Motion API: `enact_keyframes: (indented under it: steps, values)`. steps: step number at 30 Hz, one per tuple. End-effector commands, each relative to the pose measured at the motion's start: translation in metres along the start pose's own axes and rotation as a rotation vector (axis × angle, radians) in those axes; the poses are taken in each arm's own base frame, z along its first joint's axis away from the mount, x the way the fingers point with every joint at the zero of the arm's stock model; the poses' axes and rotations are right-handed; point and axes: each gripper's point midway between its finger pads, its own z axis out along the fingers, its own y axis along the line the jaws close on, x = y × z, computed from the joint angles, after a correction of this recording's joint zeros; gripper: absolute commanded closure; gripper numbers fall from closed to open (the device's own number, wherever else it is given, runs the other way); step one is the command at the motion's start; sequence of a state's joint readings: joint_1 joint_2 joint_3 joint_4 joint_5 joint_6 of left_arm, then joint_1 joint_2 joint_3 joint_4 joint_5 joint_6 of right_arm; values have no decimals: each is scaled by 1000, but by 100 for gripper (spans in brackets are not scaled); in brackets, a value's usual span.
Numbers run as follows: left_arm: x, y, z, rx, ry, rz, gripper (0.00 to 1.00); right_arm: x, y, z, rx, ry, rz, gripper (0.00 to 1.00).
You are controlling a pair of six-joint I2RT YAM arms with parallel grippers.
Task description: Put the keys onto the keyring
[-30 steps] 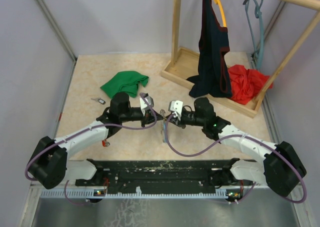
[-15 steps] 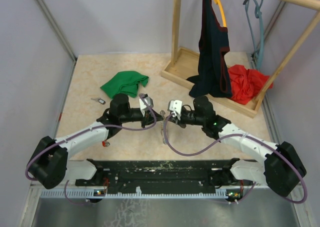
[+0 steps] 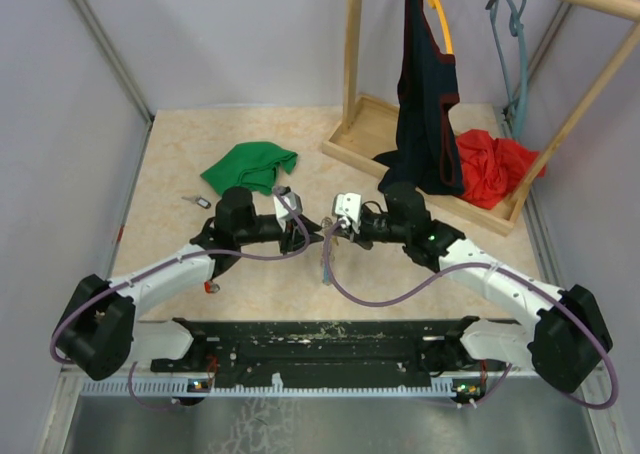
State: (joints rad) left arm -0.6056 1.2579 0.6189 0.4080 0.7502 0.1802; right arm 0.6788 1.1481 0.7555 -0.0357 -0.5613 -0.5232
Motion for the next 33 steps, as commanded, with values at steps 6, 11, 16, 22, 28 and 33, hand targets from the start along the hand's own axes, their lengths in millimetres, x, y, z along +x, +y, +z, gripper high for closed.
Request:
enact_keyframes:
  steps: [6,11,16,22,28,33]
  values:
    - [-14,-4,2,83,-5,65,63,-40,-9,-3,-14,-76,-91,100]
    - [-15,-5,3,123,-8,100,61,-42,-7,-4,-22,-82,-98,100]
    - [-16,-8,4,164,-15,118,61,-44,-7,-4,-26,-87,-102,100]
    - [-13,-11,7,208,-4,108,68,-48,-6,-6,-33,-94,-105,100]
    - [-11,-11,9,231,6,96,78,-49,-5,-5,-42,-96,-105,100]
    - [-10,-10,10,221,11,94,100,-48,-4,-6,-40,-86,-102,100]
